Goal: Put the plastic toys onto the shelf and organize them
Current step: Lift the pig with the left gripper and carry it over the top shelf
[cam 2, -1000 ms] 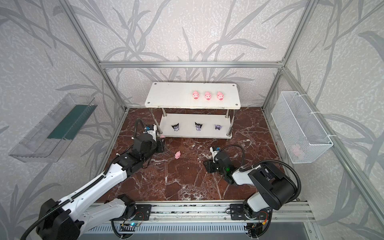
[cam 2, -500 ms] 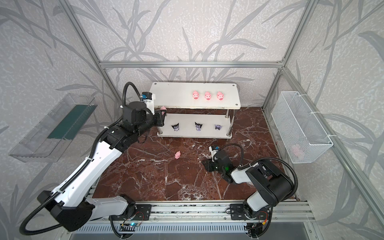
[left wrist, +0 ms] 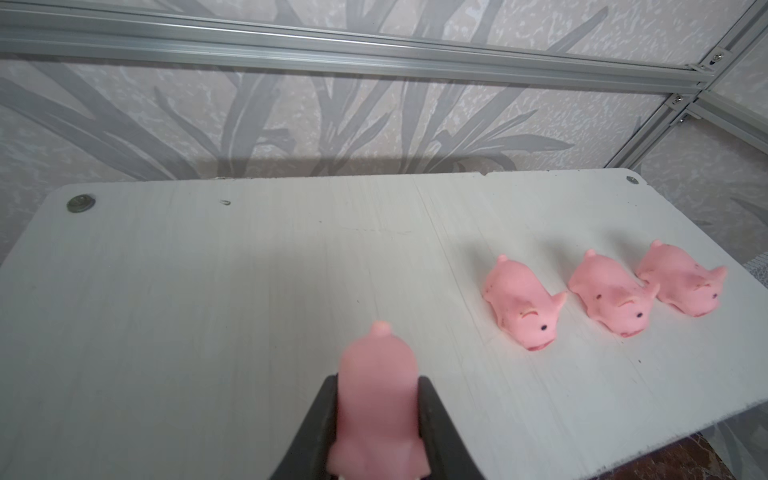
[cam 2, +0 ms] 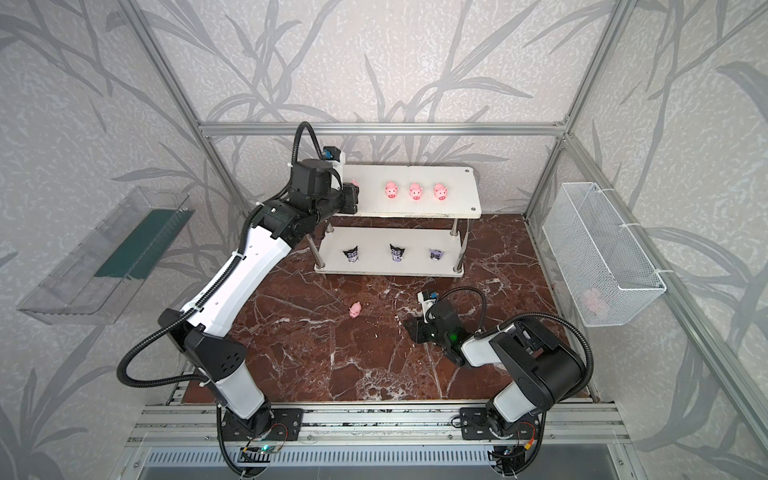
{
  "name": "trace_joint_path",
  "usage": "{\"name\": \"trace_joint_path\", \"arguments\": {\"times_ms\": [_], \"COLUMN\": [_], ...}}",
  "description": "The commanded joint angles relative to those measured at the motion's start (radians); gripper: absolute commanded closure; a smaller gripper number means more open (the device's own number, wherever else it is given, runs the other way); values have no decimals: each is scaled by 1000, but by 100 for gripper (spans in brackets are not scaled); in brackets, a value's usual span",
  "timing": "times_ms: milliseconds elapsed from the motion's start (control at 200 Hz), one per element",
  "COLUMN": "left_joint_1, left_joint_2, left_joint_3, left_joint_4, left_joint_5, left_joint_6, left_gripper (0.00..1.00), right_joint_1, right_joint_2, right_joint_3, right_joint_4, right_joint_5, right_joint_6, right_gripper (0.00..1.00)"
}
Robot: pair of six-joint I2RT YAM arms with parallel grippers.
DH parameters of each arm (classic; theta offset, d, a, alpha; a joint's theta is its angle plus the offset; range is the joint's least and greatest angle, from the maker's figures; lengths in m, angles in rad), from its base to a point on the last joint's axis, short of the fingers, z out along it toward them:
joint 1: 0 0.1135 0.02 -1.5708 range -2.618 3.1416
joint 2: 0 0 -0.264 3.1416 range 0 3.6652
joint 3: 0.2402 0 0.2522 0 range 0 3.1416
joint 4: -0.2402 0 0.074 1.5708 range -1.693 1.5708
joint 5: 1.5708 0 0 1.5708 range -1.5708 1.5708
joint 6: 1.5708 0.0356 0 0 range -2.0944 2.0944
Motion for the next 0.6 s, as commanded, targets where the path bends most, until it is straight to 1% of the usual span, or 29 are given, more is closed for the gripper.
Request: {"name": "trace_joint_path", "arguments": {"times_ms": [0, 145, 245, 415, 595], "left_joint_1": [6, 6, 6, 8, 8], "left_joint_2": [52, 149, 197, 239, 248], "left_joint_3": [91, 240, 304, 348, 349], "left_joint_4": [-66, -144, -175, -205, -229], "left_joint_5": [-27, -31, -36, -44, -42], "left_joint_6": [28, 21, 10, 1, -9], "left_gripper": [72, 72, 72, 72, 71], "right_joint_1": [-3, -3, -3, -4, -4], "right_joint_2": [28, 42, 49, 51, 55], "right_joint_3": [9, 13, 17, 14, 20], "right_joint_4": [-7, -4, -2, -2, -9], "right_joint_5": [-6, -9, -9, -8, -8], "right_joint_6": [5, 7, 9, 7, 5], "right_gripper": [58, 58, 58, 58, 58]}}
